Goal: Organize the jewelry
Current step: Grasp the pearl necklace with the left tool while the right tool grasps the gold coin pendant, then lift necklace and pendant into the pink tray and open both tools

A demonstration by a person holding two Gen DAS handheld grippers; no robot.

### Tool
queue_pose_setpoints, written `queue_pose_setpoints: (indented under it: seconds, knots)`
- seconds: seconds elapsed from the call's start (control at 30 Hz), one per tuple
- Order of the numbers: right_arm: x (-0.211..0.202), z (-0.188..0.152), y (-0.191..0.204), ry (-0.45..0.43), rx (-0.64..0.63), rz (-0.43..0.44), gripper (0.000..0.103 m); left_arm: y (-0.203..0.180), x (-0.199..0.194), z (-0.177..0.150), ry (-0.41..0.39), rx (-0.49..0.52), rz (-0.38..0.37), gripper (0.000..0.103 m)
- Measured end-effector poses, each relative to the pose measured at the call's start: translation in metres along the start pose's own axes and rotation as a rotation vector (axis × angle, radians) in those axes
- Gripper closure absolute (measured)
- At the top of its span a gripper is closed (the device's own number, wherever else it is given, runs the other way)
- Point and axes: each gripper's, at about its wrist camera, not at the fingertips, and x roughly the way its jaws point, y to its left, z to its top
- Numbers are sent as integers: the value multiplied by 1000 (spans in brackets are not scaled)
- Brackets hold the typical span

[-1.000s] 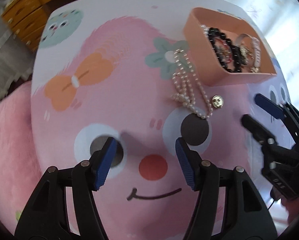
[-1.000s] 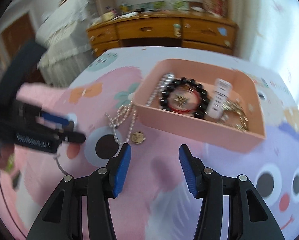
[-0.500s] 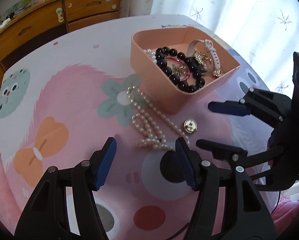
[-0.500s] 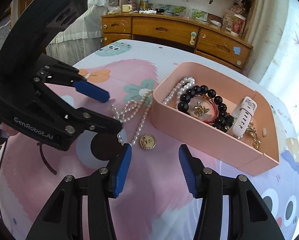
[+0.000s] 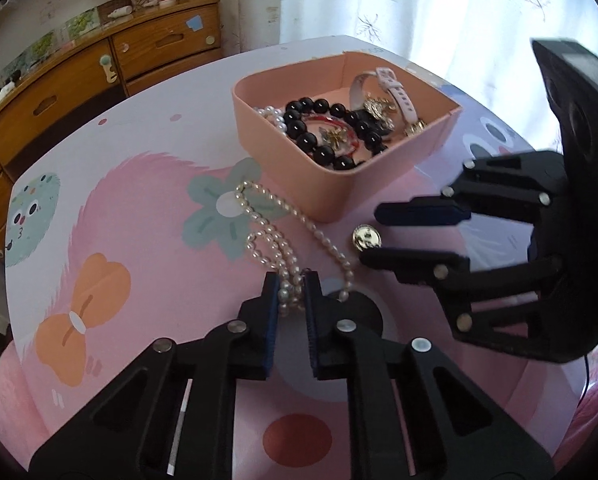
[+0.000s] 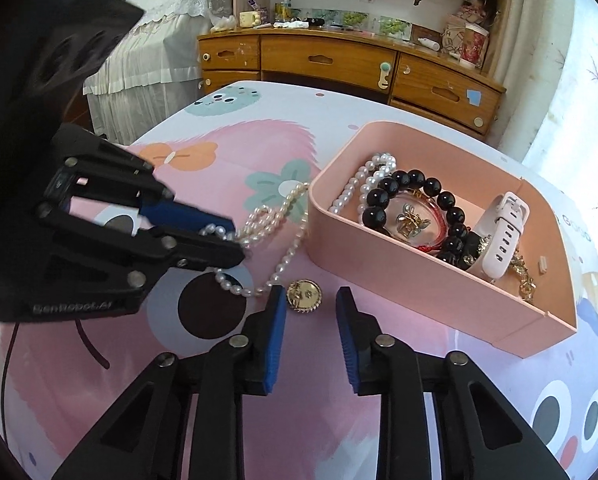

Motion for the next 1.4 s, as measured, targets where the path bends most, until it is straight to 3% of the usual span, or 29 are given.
queue_pose_setpoints:
  seconds: [0.1,0.43,0.93,1.23,1.4]
  knots:
    - [0,0,0,2,9,9,84,-1,-2,-3,2,-26,11,93]
    - [-5,3,-1,0,46,22,85,5,-19,-1,-25,-172,30,94]
    - [-72,20,-18,-93,102,56,85,-1,-103,35,-187,-316,68,95]
    - [-131,22,-32,-114,112,29,85,-26,-158,73,-329,-274,79,95]
    - [-155,23,-49,-129,124,-9,85,-42,-167,96,-378,-228,85,95]
